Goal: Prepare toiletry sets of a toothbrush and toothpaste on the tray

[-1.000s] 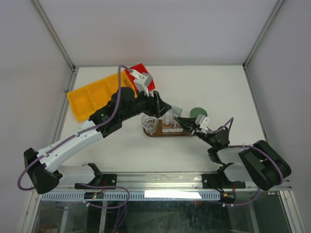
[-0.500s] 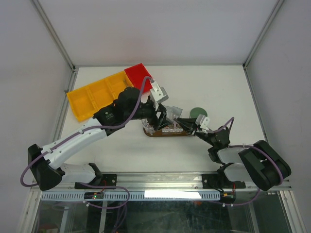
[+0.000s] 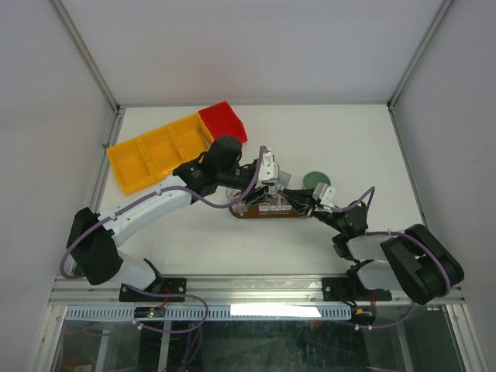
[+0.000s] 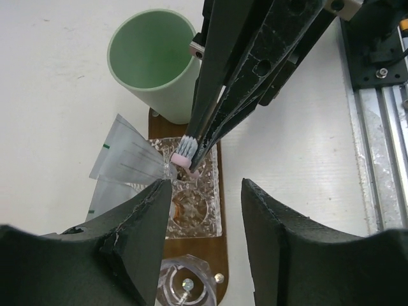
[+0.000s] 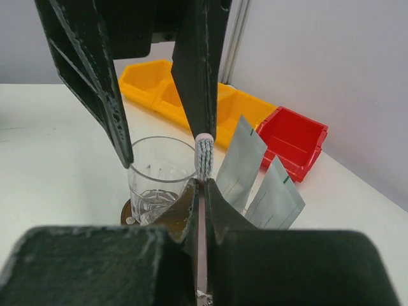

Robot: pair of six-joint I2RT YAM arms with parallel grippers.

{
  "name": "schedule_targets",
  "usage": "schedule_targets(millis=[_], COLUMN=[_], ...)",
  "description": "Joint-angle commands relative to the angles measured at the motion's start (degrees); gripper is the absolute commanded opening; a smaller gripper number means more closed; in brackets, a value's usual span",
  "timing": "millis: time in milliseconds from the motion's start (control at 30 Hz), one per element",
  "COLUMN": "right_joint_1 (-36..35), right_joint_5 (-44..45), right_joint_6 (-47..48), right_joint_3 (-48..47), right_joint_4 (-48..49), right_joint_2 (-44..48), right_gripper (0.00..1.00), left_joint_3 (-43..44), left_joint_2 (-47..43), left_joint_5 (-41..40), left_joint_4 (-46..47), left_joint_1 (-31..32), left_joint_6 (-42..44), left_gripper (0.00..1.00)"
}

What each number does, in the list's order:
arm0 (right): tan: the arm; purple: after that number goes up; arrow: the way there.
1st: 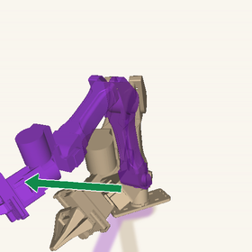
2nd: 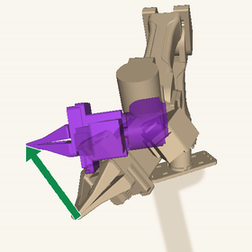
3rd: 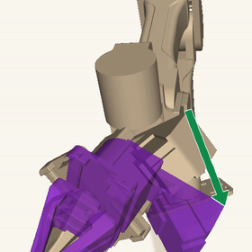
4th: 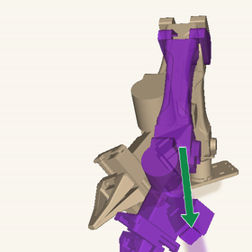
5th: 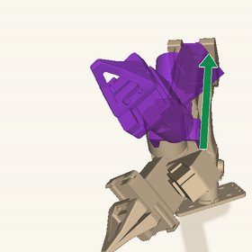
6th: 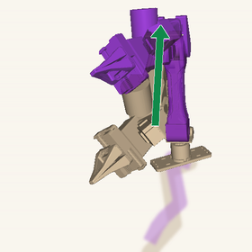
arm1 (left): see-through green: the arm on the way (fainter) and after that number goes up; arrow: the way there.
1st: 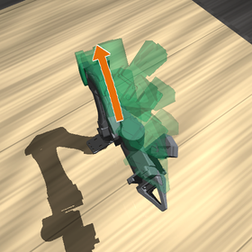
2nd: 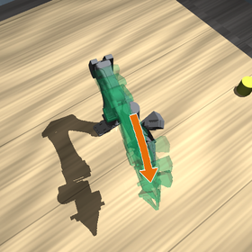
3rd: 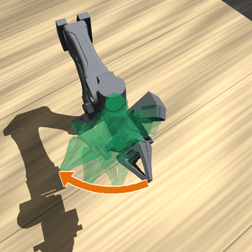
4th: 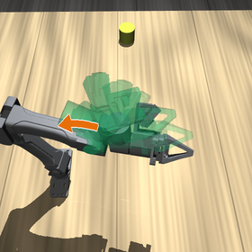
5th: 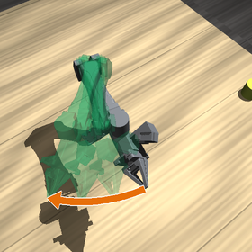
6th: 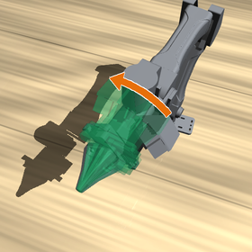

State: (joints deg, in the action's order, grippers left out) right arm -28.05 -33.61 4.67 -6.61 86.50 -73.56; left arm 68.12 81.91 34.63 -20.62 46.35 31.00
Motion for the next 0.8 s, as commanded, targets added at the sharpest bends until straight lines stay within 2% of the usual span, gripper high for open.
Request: schedule_targets(millis=[0,233,500,767], right_joint_1=[0.49,0.75,0.8,0.82], right_joint_5=[-1.09,-2.19,-2.34,-2.44], right_joint_6=[-0.27,-0.44,-0.38,-0.27], right_joint_3=[-0.68,-1.01,-1.12,-1.21], right_joint_4=[7.37,7.37,7.37,7.37], right_joint_2=[0.96,0.7,0.42,0.35], right_gripper=[0.0,0.0,0.0,0.0], left_joint_3=[3.93,2.58,3.96,5.79], left_joint_2=[2.12,2.01,3.61,5.27], left_joint_5=[2.32,2.64,5.35,7.49], left_joint_4=[3.11,7.91,6.4,4.36], left_joint_1=[-0.81,-1.25,-1.34,-1.35], left_joint_6=[6.69,5.93,6.44,7.39], left_gripper=[0.49,0.52,0.4,0.37])
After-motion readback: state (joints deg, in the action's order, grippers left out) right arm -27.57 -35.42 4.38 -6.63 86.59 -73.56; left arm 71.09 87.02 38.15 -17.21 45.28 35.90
